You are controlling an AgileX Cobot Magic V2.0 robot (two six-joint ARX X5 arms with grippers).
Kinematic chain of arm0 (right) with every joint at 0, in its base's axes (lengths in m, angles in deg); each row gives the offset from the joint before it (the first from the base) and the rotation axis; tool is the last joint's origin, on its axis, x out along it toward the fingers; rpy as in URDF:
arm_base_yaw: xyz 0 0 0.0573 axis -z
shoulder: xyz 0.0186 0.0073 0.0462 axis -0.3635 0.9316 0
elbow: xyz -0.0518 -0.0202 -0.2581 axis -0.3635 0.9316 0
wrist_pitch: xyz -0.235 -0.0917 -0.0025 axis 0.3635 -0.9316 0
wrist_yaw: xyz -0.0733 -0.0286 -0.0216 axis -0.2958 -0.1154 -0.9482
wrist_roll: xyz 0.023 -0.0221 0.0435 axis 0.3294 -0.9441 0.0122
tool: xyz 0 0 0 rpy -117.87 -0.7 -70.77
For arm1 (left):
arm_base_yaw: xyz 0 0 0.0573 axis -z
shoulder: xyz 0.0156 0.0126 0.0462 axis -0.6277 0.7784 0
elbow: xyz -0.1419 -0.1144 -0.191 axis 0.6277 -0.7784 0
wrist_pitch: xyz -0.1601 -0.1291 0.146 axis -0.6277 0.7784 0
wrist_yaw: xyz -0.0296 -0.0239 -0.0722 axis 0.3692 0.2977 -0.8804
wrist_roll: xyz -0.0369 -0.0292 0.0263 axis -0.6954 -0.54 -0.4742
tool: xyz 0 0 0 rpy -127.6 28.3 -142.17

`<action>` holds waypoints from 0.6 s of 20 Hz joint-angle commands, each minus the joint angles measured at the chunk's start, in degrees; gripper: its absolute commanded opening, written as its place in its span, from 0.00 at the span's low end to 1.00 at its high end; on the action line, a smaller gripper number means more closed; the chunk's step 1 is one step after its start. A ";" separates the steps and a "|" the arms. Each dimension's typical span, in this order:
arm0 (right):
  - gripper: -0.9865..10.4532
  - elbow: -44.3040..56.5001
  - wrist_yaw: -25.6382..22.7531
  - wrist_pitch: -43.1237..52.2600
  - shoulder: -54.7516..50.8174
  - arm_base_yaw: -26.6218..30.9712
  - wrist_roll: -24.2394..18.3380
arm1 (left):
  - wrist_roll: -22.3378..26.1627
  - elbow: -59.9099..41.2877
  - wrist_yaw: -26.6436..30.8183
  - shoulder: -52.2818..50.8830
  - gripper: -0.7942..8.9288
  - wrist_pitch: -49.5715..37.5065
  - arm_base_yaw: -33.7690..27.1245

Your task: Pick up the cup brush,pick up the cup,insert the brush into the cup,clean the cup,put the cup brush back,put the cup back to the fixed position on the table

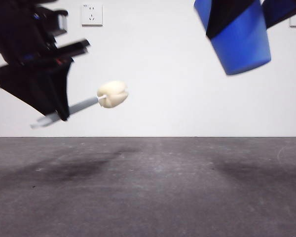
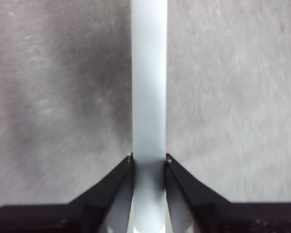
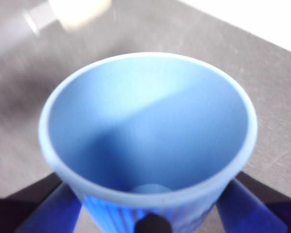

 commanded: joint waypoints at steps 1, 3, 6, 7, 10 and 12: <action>0.08 -0.17 0.11 0.70 -1.51 -0.04 2.64 | -4.24 0.07 -0.11 3.50 0.07 -3.06 0.09; 0.08 -0.17 0.13 0.70 -2.47 -0.04 2.78 | -5.38 0.07 -0.07 6.82 0.07 -4.68 0.13; 0.08 -0.17 0.15 0.68 -2.67 -0.04 2.78 | -6.16 0.07 -0.02 11.85 0.07 -5.97 0.13; 0.08 -0.17 0.17 0.66 -2.67 -0.04 2.78 | -6.19 0.07 -0.02 13.09 0.07 -6.29 0.15; 0.08 -0.17 1.77 0.68 -2.67 -0.04 3.45 | -6.40 0.07 0.17 15.37 0.07 -7.45 0.85; 0.08 -0.17 1.79 0.68 -2.64 -0.04 3.93 | -7.32 0.07 0.24 16.61 0.07 -8.20 1.05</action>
